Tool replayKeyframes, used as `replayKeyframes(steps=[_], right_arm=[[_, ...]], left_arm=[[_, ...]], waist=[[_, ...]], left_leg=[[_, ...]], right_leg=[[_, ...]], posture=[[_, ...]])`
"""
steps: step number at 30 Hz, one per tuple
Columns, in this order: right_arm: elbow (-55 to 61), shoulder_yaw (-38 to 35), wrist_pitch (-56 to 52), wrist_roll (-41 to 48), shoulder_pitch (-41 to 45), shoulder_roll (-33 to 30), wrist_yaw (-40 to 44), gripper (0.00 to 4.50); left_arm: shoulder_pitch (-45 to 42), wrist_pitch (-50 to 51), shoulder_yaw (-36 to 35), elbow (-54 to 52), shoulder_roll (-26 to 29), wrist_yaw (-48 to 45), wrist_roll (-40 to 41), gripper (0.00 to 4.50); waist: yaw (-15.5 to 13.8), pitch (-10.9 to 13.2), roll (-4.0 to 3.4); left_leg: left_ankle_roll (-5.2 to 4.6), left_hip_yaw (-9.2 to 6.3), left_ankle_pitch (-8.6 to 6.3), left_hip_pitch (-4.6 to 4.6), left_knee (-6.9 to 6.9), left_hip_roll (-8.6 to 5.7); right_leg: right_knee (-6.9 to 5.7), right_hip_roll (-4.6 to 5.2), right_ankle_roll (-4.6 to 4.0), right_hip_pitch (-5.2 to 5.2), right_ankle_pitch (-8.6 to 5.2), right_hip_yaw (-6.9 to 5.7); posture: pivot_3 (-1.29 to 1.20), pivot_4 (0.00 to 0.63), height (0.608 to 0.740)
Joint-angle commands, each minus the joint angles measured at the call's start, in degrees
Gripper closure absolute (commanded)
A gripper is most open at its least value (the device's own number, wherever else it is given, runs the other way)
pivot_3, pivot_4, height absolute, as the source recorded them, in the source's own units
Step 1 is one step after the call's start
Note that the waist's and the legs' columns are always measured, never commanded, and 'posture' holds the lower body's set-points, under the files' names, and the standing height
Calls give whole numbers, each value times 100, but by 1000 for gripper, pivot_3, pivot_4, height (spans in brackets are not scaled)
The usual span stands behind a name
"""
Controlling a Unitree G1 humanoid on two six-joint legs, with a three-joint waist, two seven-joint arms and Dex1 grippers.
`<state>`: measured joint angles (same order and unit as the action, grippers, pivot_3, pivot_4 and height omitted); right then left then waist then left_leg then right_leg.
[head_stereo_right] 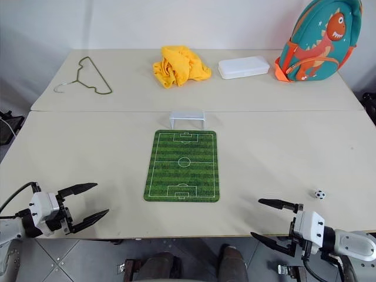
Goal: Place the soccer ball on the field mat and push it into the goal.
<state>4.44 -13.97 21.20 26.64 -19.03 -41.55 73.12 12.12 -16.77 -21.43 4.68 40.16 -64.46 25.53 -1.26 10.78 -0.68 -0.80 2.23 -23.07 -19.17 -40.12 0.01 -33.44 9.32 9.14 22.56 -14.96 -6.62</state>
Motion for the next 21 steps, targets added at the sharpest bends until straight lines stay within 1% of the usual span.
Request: replayKeyframes(steps=[1,5,6,7,10,11,12,14,16,18,21], right_arm=[[117,-192,-13,175,-22,-83,24,35],[352,-306,-156,286,-187,-103,-84,35],[490,-449,-263,370,-263,-97,-213,35],[688,-676,-410,489,-408,-96,-375,35],[1353,-1798,-932,942,-1118,15,-980,35],[1489,-2039,-1090,1067,-1269,69,-1126,35],[1572,-2346,-1247,1186,-1442,141,-1284,35],[1449,-3007,-1347,1286,-1826,394,-1506,35],[1175,-3421,-1335,1271,-2058,551,-1532,35],[699,-3623,-1319,1170,-2175,573,-1412,35],[80,-3671,-1385,1035,-2113,478,-1270,35]], left_arm=[[131,90,-142,-275,8,54,156,0],[220,749,-165,-753,86,-53,651,0],[126,928,-151,-860,122,-63,781,0],[-86,1265,-110,-1019,161,-64,1078,0],[-1011,2473,301,-1405,306,-159,1885,0],[-1164,2694,354,-1467,303,-181,2023,0],[-1376,2827,519,-1464,298,-231,1979,0],[-1903,3066,908,-1540,214,-345,1944,0],[-2242,3238,1146,-1630,129,-361,1938,0],[-2456,3265,1324,-1663,35,-438,1855,0],[-2612,3363,1358,-1634,-54,-444,1860,0]], waist=[[2,0,0],[-4,0,0],[-12,0,0],[-27,1,-1],[-182,2,-7],[-187,-1,-7],[-166,-7,-6],[-149,-13,-5],[-136,-13,-5],[-99,-13,-5],[21,-14,-5]], left_leg=[[0,0,0,0,0,0],[0,0,0,0,0,1],[0,-1,0,-1,0,1],[0,-1,0,-1,-2,1],[0,-16,0,-9,-18,-3],[0,-16,0,-5,-21,-1],[0,-15,0,-3,-21,-3],[0,-11,-1,1,-15,-5],[1,-6,-1,0,-3,-7],[0,-3,-1,-1,1,-7],[0,2,-1,2,1,-7]], right_leg=[[0,0,0,0,0,0],[0,0,0,0,0,0],[0,0,0,0,0,0],[-1,0,0,0,0,0],[-10,3,0,-3,0,-2],[-11,2,0,-8,0,-2],[-11,2,0,-9,0,0],[-9,1,1,-9,1,4],[-5,-2,1,-5,1,4],[-1,-4,1,-4,1,4],[1,-5,1,-6,1,10]], posture=[[0,150,740],[0,150,740],[0,150,740],[0,150,740],[0,150,740],[0,150,740],[0,150,740],[0,150,740],[0,150,740],[0,150,740],[0,150,740]])
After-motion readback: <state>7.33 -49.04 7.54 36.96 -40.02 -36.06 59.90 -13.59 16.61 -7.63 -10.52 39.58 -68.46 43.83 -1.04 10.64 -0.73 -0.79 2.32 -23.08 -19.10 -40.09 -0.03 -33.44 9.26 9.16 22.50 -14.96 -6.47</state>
